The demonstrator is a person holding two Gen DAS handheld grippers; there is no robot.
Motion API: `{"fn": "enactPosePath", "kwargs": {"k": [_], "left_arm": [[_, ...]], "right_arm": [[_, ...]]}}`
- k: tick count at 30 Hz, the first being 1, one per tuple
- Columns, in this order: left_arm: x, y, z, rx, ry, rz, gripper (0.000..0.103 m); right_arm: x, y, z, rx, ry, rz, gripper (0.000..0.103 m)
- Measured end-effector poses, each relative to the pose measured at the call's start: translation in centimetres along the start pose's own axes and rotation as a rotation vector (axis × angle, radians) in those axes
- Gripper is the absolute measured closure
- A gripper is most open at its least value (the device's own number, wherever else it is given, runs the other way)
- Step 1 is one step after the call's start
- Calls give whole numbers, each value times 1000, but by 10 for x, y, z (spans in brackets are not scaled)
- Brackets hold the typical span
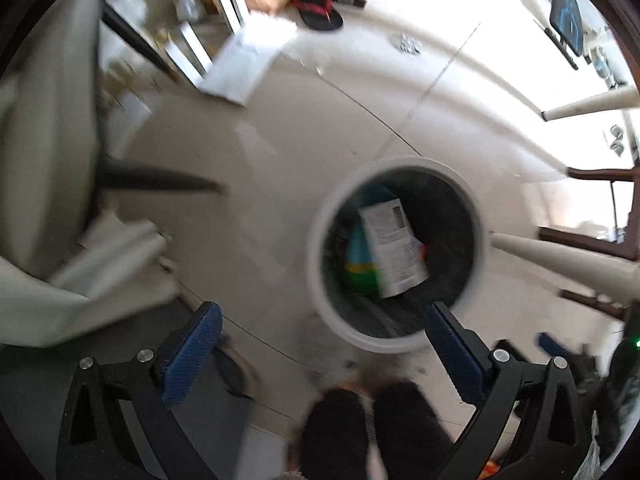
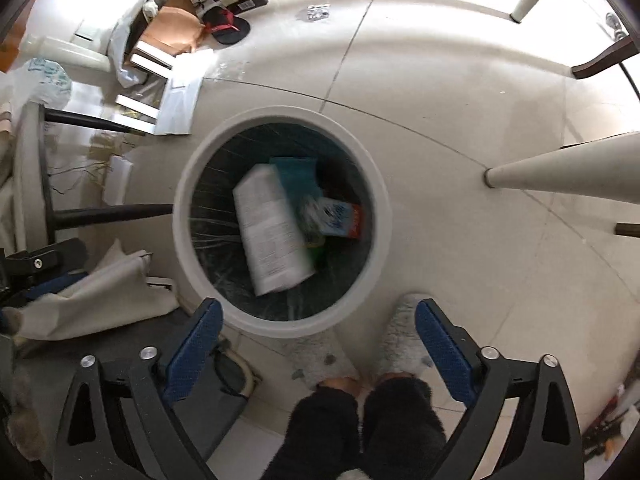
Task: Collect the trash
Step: 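Move both tools over the white bin and open them to drop the items, then bring both tools back over the table toward the remaining boxes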
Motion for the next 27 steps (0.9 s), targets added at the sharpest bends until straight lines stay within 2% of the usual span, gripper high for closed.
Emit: {"fn": "enactPosePath", "kwargs": {"k": [4,12,19,27], "left_arm": [[-10,8,-13,17,-68,26,0],[-12,29,-61,20,-102,60,0],[-19,55,-124,30,-138,75,0],[-34,84,-201,29,-114,41,0]], "right_arm": [[-2,3,-17,7,40,4,0],[-14,15,-74,16,55,31,0],[-36,30,-141,23,42,15,0],[-69,49,-233,42,-12,-7,0]]}}
Point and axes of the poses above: each gripper's, at about its wrist camera, not at the fingertips, and z roughly the way its jaws point, x to its right, y to its underside, the point moved 6 cm from there along z, roughly the way its jaws point, and after that the axes turned 10 degrees about -y, right-handed, at the moved point
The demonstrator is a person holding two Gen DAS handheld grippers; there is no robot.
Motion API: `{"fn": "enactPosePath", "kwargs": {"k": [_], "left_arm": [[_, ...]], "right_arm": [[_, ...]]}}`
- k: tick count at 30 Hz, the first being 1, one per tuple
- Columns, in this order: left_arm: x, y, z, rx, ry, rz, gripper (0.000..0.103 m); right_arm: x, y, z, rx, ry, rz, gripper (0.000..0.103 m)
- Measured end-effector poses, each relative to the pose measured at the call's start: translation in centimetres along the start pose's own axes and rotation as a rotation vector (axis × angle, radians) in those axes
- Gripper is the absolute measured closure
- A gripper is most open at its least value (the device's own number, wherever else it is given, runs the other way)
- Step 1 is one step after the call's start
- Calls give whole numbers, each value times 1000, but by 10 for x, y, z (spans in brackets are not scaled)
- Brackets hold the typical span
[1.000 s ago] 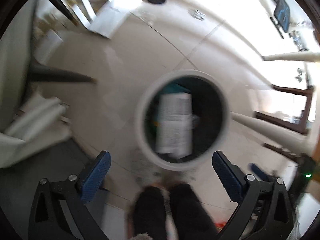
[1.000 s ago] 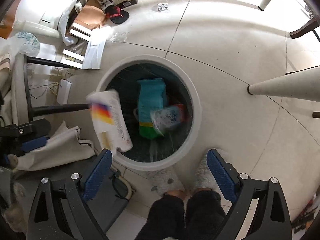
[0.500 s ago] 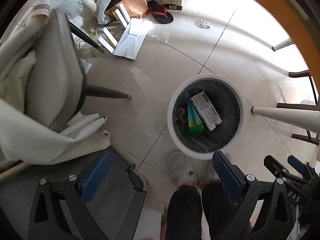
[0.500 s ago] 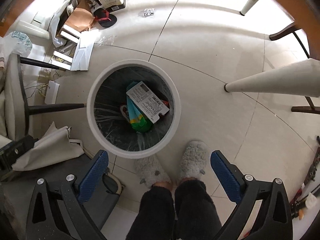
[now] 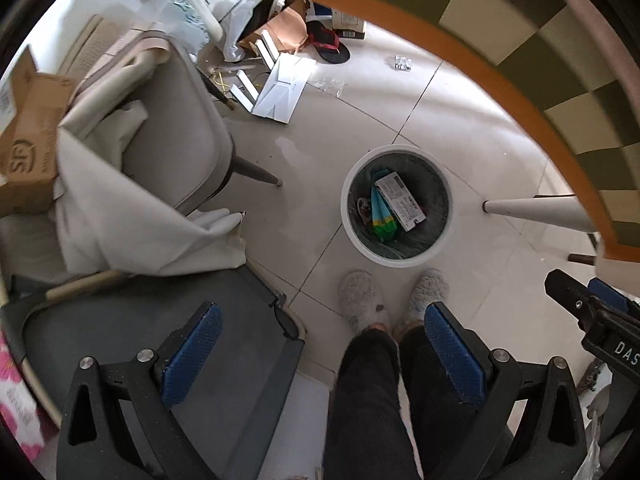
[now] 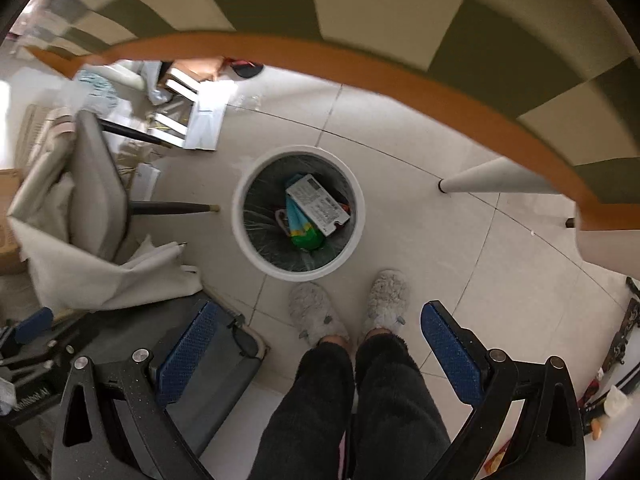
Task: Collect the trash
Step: 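Bring both tools back over the table toward the remaining boxes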
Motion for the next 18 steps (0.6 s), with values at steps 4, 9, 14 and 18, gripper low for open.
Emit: {"fn": "enactPosePath", "kwargs": {"k": [4,9,14,18], "left_arm": [[-11,-4,-49,44,5,-14,0],[-12,-46,-133,185,24,-41,0],[7,-104,-209,331,17,-52,0],[34,-164,-252,381,37,-64,0]], "right_arm": [[-23,-2,-53,28,-53,-19,0],[-46,-35,-146,127,-128,-51,0],[-44,-90,-237,230,-142,-52,0],[-25,-150,-294,276,-107,-72,0]]}}
Point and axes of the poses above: each gripper's, at about its wrist camera, not at the fingertips, and z roughly the way its jaws point, x to its right, y to its underside, the point moved 6 cm from there along z, roughly the way its jaws point, and after that the axes turned 10 degrees about -y, right-handed, at the moved point
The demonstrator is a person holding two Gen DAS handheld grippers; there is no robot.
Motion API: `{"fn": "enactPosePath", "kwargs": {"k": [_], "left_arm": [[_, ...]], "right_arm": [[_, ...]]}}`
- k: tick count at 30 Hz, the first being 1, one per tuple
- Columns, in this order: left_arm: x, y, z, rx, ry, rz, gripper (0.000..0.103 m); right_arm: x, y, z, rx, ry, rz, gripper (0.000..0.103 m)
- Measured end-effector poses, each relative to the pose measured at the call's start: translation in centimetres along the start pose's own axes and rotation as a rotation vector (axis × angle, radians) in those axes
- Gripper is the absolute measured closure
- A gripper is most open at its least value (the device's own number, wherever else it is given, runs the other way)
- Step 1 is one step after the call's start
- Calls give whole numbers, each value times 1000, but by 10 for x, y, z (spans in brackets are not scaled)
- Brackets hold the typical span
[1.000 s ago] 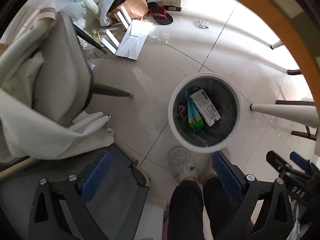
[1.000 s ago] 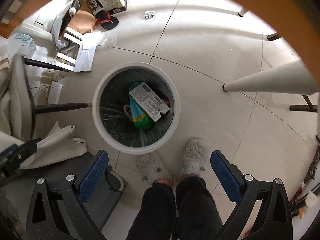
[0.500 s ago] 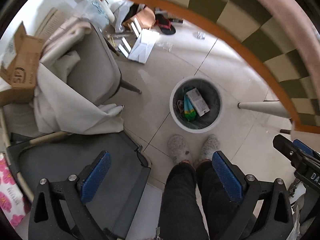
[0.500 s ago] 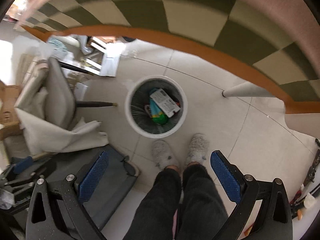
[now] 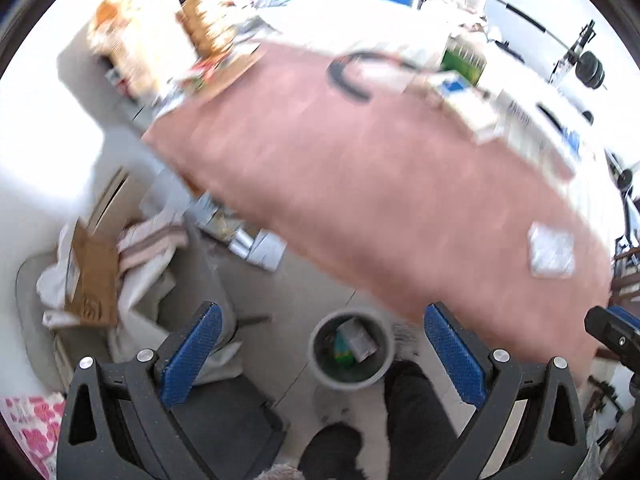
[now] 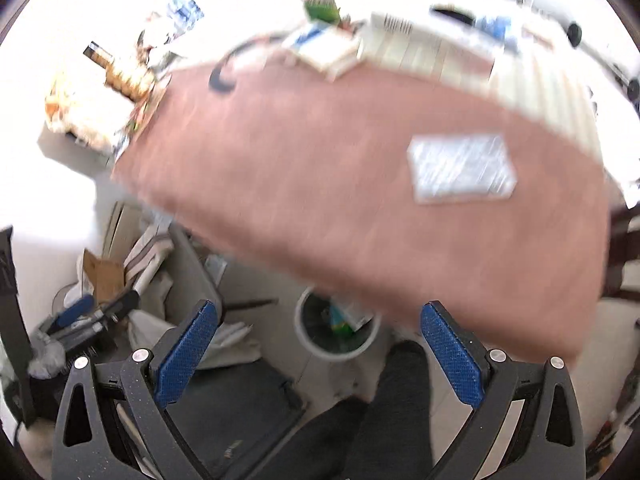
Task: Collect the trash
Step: 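Bring both tools back over the table toward the remaining boxes, then grasp the blue-white medicine box with the left tool while the right tool grasps the Doctor box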
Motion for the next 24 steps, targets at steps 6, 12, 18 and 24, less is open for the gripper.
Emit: {"fn": "enactPosePath", "kwargs": {"k": [6,12,18,24], "left_arm": [[57,-91,13,-50,16,-42,0],[126,-159,63,-189,83,-81,0],[181,-200,123,-322,121,-119,0],[212,-217,161,-385,151,-148,0]], "right_arm": [[60,-126,-20,29,52,-39,12],[121,-240,23,-38,113,-105,25],[155,-299,97,-179,159,-171,33],[166,-316,118,-191,206,-230,32]]}}
Point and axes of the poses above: each gripper's, at about its wrist camera, not at the fingertips, and z roughly the way its jaws point, x to its right, y to its underside, the point moved 6 cm from there along z, roughly the way its jaws point, and after that the axes turned 10 degrees about -y, right-handed, at the moved point
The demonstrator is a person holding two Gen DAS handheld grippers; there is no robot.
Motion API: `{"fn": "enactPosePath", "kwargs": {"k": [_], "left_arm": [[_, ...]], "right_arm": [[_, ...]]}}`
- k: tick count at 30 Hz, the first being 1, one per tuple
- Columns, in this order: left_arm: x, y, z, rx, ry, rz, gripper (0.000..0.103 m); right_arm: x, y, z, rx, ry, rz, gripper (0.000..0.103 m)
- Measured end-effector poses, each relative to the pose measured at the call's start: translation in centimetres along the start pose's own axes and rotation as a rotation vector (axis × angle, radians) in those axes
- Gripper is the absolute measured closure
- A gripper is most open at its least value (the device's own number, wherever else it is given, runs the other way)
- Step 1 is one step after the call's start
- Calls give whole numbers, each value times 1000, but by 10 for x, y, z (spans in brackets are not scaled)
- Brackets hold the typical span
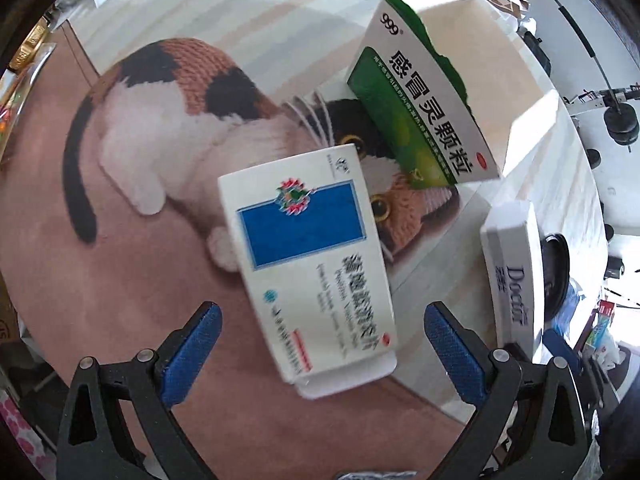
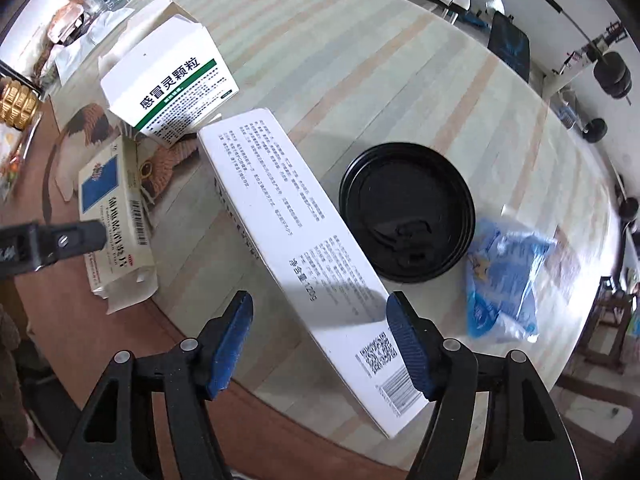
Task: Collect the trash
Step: 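Grasp the blue-white medicine box with the left tool while the right tool grasps the Doctor box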
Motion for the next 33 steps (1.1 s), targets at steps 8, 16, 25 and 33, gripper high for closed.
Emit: {"fn": "enactPosePath", "kwargs": {"k": [8,16,25,33], "left_arm": [[-4,-13,11,26,-55,-32,30],[-33,43,15,49,-106,134,30],[-57,43,21,29,-66,78,30],[-43,39,18,40,-74,81,30]], "right_arm": [[14,-10,3,-16,13,-8,37],[4,-12,-10,-71,-188,22,37],[4,-22,33,-138,-8,-109,37],[6,-2,34,-148,-173,96,45]]}}
Point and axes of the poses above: each gripper's, at about its wrist camera, not at the fingertips, and z roughly the way its jaws point, x to its right, y to its underside, the point moved 6 cm from there along z, roughly the way its jaws point, and after that the axes turned 10 degrees about -y, right-handed, at the moved point
